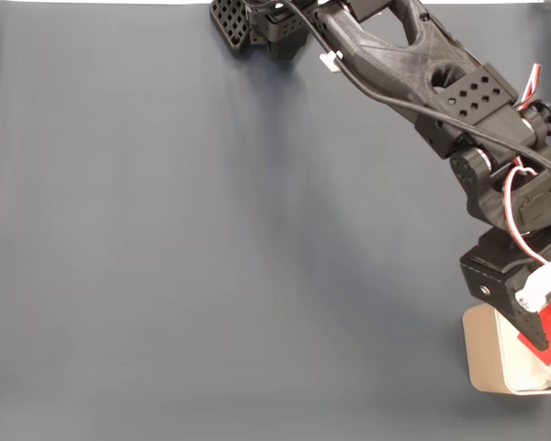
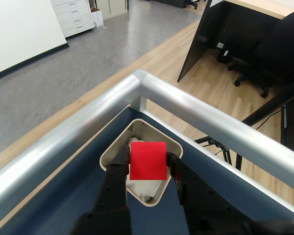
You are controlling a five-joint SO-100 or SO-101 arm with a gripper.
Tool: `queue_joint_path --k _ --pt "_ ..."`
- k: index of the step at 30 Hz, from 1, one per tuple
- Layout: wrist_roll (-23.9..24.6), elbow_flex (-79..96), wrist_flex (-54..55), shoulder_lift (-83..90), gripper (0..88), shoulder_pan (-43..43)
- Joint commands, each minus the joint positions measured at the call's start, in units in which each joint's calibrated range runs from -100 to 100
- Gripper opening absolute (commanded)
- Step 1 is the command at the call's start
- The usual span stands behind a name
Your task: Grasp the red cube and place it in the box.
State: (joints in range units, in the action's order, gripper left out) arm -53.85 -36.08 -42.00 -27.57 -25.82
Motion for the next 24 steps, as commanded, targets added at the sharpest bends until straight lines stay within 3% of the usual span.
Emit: queue_joint_path --k 1,15,24 --pt "0.3 -3.9 -0.2 0.5 7.0 -0.1" --pt "1.1 -3.6 -0.2 0.4 8.6 -0.1" --pt "3.4 -3.2 0.2 0.4 31.5 0.0"
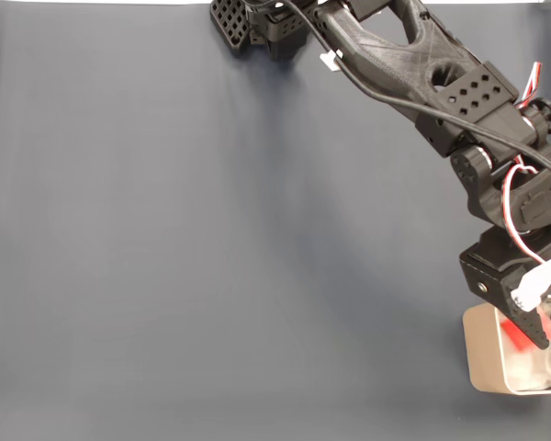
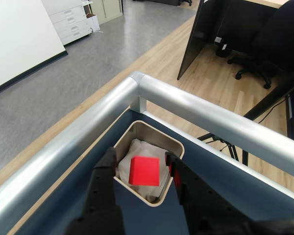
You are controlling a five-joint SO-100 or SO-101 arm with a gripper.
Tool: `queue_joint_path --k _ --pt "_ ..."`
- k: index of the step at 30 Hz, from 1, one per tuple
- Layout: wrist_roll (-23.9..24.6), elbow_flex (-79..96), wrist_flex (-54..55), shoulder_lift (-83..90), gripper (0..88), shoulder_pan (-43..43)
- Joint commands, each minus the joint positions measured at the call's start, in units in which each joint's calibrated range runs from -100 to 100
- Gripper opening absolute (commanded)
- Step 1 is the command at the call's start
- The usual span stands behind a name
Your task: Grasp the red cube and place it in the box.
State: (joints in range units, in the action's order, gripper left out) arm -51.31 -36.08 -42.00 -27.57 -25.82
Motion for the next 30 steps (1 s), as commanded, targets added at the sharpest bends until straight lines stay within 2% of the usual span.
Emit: queue_joint_path --k 1,3,7,30 --pt "1.2 -3.2 0.9 0.4 34.3 0.0" --pt "1.5 -3.1 1.3 0.4 38.6 0.0" --pt "1.4 -2.7 1.4 0.6 40.9 0.0" --pt "0.1 -2.4 3.2 1.0 41.5 0.0"
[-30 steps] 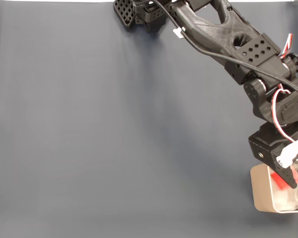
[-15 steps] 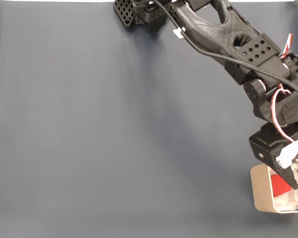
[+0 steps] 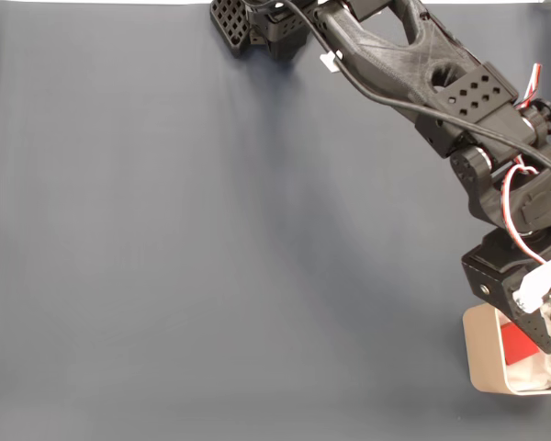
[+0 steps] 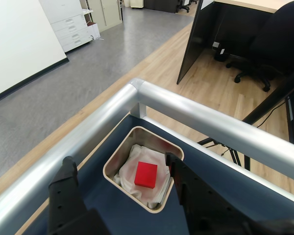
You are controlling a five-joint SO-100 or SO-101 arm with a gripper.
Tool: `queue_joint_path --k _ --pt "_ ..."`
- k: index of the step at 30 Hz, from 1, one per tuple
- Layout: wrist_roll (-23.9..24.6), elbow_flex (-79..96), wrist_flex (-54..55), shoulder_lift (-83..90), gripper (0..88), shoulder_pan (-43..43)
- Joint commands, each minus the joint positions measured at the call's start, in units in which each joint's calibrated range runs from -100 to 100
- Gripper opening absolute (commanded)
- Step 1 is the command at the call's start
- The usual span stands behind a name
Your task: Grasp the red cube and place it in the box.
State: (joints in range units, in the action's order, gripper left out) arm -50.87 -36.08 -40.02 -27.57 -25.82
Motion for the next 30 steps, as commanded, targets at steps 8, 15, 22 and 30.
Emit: queue_joint_path --k 8,15,22,30 --pt "-0.2 -2.2 1.3 1.2 41.1 0.0" --pt "-1.3 1.1 0.9 4.7 11.1 1.1" --pt "-1.8 15.9 2.3 18.4 0.0 8.5" --pt "-1.6 47.0 7.9 44.6 0.0 21.3"
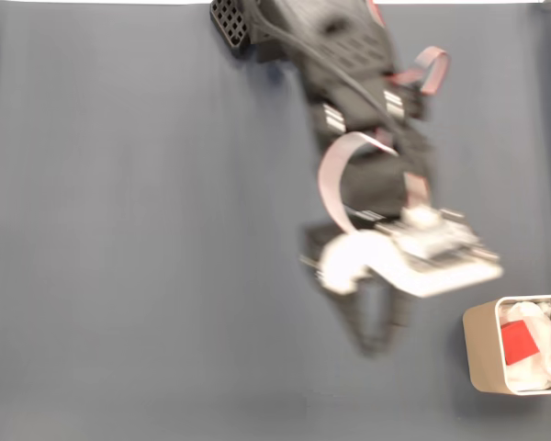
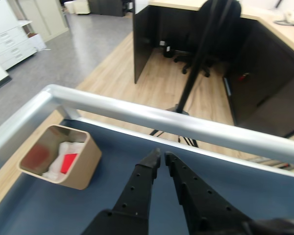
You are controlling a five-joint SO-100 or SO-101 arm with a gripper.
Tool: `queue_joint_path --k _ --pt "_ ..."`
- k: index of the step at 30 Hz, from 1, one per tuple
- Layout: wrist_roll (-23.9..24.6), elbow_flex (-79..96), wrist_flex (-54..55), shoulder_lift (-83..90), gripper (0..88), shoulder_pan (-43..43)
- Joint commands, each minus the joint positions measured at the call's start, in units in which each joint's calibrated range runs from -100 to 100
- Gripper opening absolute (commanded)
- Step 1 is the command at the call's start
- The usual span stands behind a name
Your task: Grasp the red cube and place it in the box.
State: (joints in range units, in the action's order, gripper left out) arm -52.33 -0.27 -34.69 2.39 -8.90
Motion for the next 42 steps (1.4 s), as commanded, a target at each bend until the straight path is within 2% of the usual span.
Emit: queue_joint_path --k 1,10,20,31,36,42 --pt "0.1 15.0 2.6 18.0 0.0 5.7" --pt "1.3 51.6 0.3 54.4 0.0 11.5" --pt "3.4 82.0 -12.9 88.4 0.0 10.6" --pt "4.5 99.7 -23.4 97.4 0.0 10.6" --pt "5.5 100.1 -32.5 97.5 0.0 9.5" --pt "5.5 100.1 -38.1 97.6 0.0 9.3"
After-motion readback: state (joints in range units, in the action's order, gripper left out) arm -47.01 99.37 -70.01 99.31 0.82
